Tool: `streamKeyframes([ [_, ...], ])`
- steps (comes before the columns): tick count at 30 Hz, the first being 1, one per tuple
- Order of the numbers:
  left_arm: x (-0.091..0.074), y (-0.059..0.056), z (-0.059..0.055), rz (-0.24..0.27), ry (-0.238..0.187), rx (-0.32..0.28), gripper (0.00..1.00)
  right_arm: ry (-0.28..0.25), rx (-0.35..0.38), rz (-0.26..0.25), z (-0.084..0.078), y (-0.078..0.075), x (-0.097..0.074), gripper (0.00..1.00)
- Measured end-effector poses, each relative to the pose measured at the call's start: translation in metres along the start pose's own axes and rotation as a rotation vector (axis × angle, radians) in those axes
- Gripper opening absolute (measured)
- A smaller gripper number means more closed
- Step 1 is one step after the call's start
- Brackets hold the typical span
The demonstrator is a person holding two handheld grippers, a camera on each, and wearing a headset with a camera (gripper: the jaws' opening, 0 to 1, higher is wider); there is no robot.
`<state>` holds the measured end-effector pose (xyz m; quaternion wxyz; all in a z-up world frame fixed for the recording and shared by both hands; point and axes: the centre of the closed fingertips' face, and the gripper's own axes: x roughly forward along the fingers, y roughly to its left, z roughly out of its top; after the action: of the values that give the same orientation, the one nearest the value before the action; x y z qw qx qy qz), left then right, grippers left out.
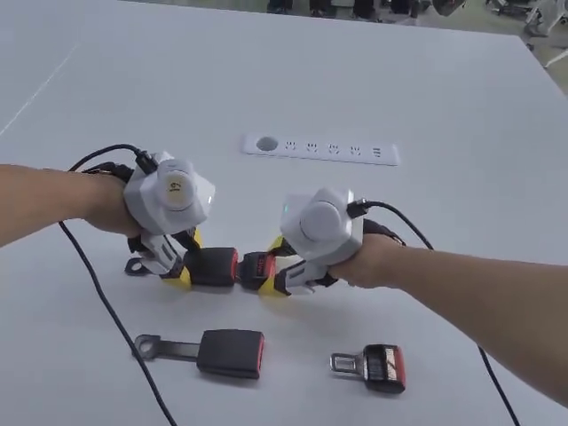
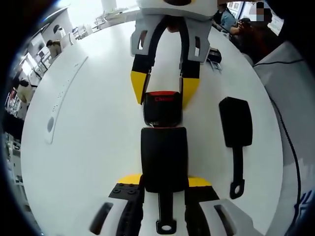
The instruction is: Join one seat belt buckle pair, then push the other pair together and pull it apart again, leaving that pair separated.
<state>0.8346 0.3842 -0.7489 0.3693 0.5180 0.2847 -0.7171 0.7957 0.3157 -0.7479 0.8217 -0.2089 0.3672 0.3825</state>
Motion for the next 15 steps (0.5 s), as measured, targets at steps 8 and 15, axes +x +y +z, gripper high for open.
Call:
streamKeyframes([
  [8, 0.000, 0.007, -0.002, 0.035, 0.012, -0.005, 0.41, 0.027, 0.001, -0.002, 0.003, -0.002, 0.000, 0.32],
  [15, -0.011, 0.012, -0.001, 0.067, -0.020, -0.042, 0.44, 0.030, 0.003, 0.003, 0.006, 0.000, -0.006, 0.41],
])
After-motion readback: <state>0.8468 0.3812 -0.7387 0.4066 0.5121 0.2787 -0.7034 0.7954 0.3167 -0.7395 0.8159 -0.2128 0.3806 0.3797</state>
